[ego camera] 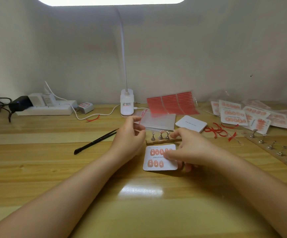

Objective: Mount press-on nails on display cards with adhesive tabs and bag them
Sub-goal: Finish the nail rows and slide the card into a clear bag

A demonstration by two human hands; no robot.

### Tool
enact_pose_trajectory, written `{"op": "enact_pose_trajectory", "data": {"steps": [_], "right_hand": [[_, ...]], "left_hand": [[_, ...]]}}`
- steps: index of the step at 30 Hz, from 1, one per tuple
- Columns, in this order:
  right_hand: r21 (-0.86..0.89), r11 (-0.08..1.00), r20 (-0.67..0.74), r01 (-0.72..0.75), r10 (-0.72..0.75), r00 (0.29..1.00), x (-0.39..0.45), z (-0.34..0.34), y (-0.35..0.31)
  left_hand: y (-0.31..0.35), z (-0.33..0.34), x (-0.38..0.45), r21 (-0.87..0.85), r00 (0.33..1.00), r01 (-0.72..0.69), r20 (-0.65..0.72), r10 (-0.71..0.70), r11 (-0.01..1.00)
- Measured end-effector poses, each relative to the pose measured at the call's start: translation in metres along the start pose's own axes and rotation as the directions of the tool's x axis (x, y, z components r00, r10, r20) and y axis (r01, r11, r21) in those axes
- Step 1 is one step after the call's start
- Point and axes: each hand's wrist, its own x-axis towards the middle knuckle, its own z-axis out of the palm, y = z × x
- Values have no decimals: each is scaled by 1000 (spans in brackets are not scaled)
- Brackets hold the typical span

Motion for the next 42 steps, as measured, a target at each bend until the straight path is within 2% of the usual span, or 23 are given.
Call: {"op": "enact_pose_trajectory", "data": {"steps": [3, 7, 9, 12, 16, 27, 34, 38, 42], "right_hand": [[-150, 987, -54, 50, -58, 997, -1, 2, 2], [-383, 922, -316, 58, -189, 930, 0, 4, 5], [-360, 928, -405, 90, -243, 882, 2, 8, 8], [-276, 940, -457, 202, -313, 833, 5, 16, 14], [-237, 925, -515, 298, -380, 769, 7, 23, 16], [-68, 949, -572, 307, -289, 768, 21, 26, 26], [-61, 951, -559, 304, -285, 778, 22, 27, 28], [-44, 930, -584, 364, -319, 746, 19, 28, 26], [-29, 905, -565, 424, -365, 740, 17, 28, 23]], "left_hand": [[1, 1, -3, 57, 996, -47, 80, 43, 997], [4, 1, -6, 69, 981, -108, 167, 95, 992], [5, 0, -7, 80, 975, -139, 185, 122, 987], [7, 0, -10, 62, 971, -194, 157, 183, 979], [10, -2, -16, 25, 935, -344, 106, 339, 939], [12, 1, -23, 1, 887, -451, 117, 447, 893], [10, 4, -21, 25, 903, -420, 110, 415, 907], [4, 3, -12, 46, 957, -286, 65, 283, 957], [-2, 5, -6, 70, 980, -192, 64, 187, 979]]}}
